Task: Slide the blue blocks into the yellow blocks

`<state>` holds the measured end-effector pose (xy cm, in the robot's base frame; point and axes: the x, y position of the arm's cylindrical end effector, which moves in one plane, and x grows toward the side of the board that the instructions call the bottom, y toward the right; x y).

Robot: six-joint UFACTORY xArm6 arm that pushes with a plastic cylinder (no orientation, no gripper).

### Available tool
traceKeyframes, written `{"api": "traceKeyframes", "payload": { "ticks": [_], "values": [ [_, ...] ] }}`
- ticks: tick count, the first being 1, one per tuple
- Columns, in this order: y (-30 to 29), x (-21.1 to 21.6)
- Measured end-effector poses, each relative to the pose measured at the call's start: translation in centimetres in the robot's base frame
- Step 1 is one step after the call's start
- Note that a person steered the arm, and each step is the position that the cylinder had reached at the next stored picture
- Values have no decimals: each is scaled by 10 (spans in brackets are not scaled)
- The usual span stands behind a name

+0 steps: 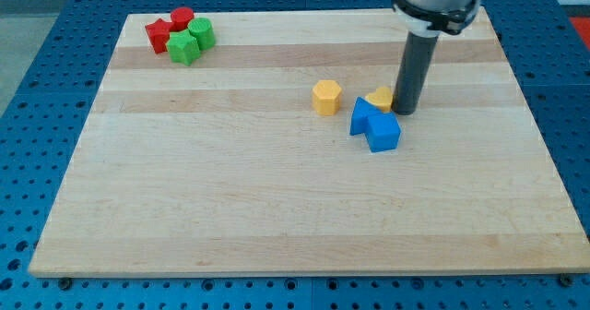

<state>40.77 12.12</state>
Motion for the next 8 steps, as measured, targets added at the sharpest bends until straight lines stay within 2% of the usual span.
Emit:
{"api": "traceKeyframes", "payload": {
  "ticks": [2, 4, 6, 8],
  "values": [
    [-34, 0],
    [-34, -4],
    [11, 4],
    [18, 60]
  ]
}}
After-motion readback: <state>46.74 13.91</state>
